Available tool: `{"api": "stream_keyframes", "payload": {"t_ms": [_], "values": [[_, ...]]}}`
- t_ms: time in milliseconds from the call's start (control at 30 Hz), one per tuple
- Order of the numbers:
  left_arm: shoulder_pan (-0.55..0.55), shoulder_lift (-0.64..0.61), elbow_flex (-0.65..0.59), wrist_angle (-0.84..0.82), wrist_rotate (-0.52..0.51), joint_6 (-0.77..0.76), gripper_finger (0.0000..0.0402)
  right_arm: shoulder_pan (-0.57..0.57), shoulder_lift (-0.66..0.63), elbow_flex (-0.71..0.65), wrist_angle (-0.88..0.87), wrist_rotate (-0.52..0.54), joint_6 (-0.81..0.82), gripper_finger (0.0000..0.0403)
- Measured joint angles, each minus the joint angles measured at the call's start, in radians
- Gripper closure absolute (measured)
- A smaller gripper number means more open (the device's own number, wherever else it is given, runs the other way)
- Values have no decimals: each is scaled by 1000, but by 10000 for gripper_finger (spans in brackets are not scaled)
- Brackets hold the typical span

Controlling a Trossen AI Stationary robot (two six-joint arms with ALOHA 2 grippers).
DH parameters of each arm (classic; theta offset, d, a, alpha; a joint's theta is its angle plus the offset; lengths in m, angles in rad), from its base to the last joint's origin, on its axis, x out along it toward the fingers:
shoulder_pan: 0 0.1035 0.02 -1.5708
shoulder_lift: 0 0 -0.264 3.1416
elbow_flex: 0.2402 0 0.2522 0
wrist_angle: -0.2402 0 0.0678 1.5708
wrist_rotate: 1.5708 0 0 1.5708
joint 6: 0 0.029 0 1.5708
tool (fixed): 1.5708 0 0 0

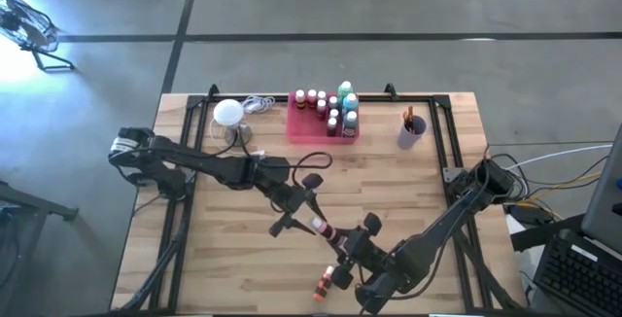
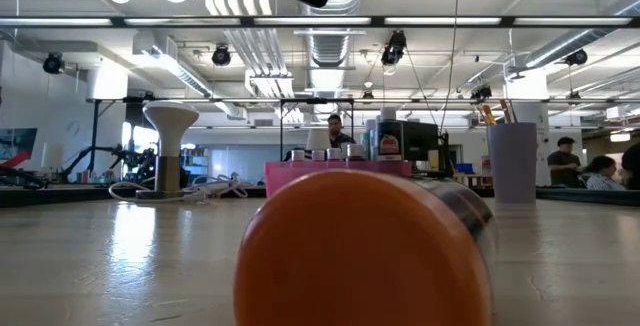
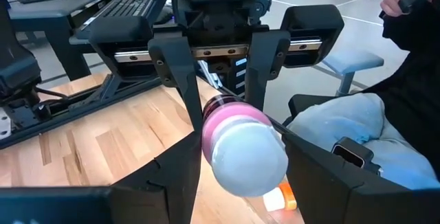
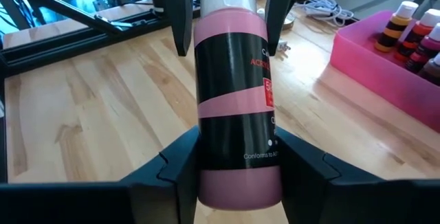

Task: Pick & Place Paint Supplies
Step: Put the light pink black paint bottle into the pink bin

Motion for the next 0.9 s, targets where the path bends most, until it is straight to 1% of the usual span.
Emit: {"api": "stream_keyframes", "payload": {"t_ms": [233, 500, 667, 767, 900], "values": [[0, 0, 5, 1, -3, 0, 197, 0, 0, 0, -1, -1, 0, 269], [0, 0, 9, 4, -4, 0, 197, 0, 0, -4, -2, -3, 1, 250], [0, 0, 9, 3, -4, 7, 198, 0, 0, -4, -1, -3, 1, 254], [0, 0, 9, 2, -5, 8, 209, 0, 0, -4, -1, -4, 0, 265], [0, 0, 9, 2, -6, 20, 246, 0, 1, -4, -1, -4, -1, 268]]}}
